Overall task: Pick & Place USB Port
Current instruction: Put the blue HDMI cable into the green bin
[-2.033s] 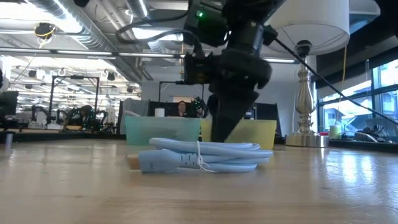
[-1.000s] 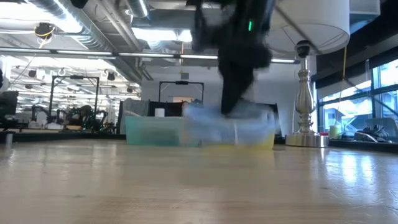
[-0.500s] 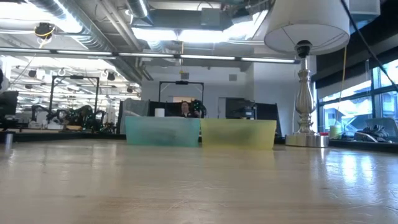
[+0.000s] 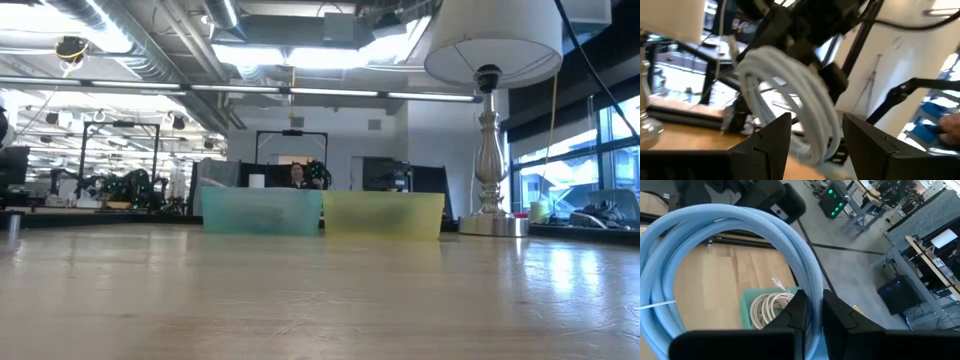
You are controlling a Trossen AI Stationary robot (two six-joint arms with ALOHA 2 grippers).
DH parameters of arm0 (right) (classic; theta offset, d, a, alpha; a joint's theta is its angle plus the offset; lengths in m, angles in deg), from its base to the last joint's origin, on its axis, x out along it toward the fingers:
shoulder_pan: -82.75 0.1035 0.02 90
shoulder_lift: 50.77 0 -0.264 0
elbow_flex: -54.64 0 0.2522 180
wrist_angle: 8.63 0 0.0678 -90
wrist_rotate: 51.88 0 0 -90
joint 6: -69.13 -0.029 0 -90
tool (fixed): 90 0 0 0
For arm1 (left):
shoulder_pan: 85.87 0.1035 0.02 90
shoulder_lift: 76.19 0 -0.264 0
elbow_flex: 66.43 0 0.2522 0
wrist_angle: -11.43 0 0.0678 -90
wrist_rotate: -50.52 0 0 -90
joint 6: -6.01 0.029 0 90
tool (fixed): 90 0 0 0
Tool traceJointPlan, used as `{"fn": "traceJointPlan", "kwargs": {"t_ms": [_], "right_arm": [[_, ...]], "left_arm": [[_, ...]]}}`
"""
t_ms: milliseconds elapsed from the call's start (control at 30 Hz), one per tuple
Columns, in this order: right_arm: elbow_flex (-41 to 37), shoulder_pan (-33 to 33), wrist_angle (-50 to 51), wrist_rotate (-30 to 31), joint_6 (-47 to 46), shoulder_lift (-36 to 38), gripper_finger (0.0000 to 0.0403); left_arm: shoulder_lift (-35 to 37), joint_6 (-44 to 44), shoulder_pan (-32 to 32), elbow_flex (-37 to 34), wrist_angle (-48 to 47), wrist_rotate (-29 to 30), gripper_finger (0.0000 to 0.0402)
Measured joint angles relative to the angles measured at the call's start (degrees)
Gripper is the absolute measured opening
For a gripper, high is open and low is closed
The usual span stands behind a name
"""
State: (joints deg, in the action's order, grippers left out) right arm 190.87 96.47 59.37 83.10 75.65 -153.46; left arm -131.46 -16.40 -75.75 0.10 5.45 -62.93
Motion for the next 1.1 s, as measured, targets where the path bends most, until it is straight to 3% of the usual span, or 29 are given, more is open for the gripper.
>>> {"fn": "traceJointPlan", "kwargs": {"t_ms": [367, 567, 867, 967, 1100], "right_arm": [[-0.1, 0.0, -1.5, -0.2, 2.2, 0.0, 0.0033], [-0.1, -0.8, -1.8, -0.2, 4.7, 0.0, 0.0033], [-0.1, -2.4, -2.3, -2.4, 6.3, 0.0, 0.0033], [-0.1, -2.7, -3.0, -2.8, 7.5, 0.0, 0.0033], [-0.1, -3.5, -3.8, -4.2, 7.9, -0.1, 0.0033]], "left_arm": [[-5.9, -5.6, 4.0, 0.0, 6.0, -12.0, 0.0173], [-7.1, -8.2, 4.3, 0.0, 10.8, -15.1, 0.0173], [-7.2, -8.1, 4.3, 0.0, 11.2, -15.3, 0.0168], [-7.2, -6.2, 4.2, 0.0, 11.2, -15.4, 0.0131], [-7.3, -4.6, 4.3, 0.0, 11.8, -17.6, 0.0037]]}}
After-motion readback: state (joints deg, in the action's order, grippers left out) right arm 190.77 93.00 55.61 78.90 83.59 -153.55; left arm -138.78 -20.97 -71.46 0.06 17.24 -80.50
